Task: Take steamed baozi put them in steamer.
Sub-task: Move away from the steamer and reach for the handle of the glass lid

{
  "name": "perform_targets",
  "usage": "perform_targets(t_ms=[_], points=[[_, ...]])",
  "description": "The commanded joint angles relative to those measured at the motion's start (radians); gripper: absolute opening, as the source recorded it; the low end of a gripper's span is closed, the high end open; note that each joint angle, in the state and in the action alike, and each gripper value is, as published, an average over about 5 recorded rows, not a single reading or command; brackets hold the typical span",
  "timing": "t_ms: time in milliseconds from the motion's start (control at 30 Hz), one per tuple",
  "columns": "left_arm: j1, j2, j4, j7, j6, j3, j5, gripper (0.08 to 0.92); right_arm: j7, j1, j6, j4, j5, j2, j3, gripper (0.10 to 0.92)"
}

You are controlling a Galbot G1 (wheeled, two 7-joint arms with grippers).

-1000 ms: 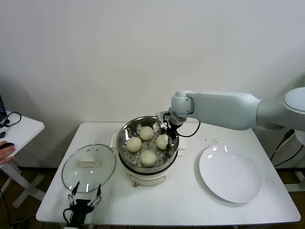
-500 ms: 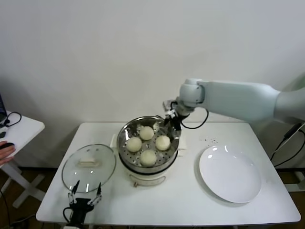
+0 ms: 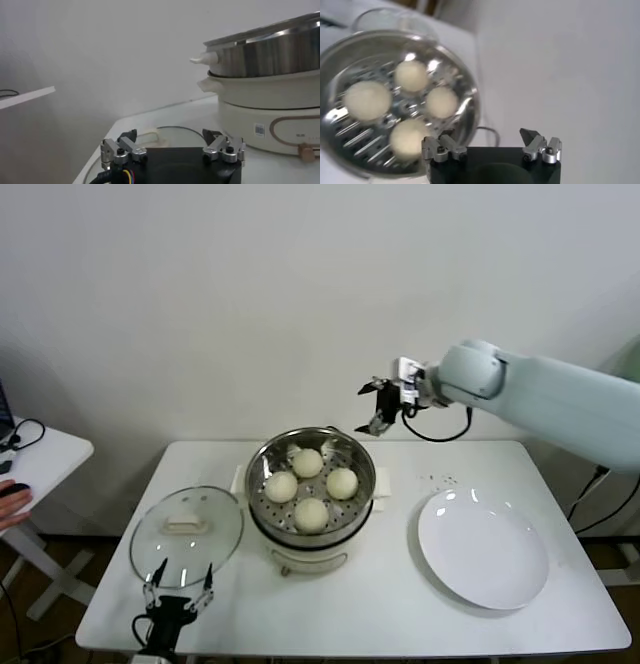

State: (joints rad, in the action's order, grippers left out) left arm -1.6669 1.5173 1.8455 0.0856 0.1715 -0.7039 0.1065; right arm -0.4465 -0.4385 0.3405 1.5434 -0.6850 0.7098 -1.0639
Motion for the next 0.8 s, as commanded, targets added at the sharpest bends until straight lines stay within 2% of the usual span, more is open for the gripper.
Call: perform_targets(t_ms=[33,233,400,567,800], points=[[0.005,0.0,0.003,0.001,-0.003,0.006,-0.001,0.823,0.352,0.871,-0.056,0.271,0.059,-0.223,0.86,0.823],[0.009,-0.002,-0.007,0.001,0.003,0.01,-0.001,0.823,0.359,1.436,-0.212,0.359,0.082,-0.134,1.337,0.823],[0.011,-0.002,-0.007,0.001,0.007,0.014,-0.004,0.823,0.321,1.757,-0.387,0.39,0.155,0.044,1.575,0.823],[0.013,-0.003,-0.002,0.001,0.006,0.019,-0.016,0.823,0.289,1.946,-0.509,0.394,0.19,0.217,1.671,0.823],[0.014,-0.006,-0.001,-0.005,0.003,0.018,-0.039,0.823,0.263,2.054,-0.697,0.344,0.222,0.41,1.684,0.823]])
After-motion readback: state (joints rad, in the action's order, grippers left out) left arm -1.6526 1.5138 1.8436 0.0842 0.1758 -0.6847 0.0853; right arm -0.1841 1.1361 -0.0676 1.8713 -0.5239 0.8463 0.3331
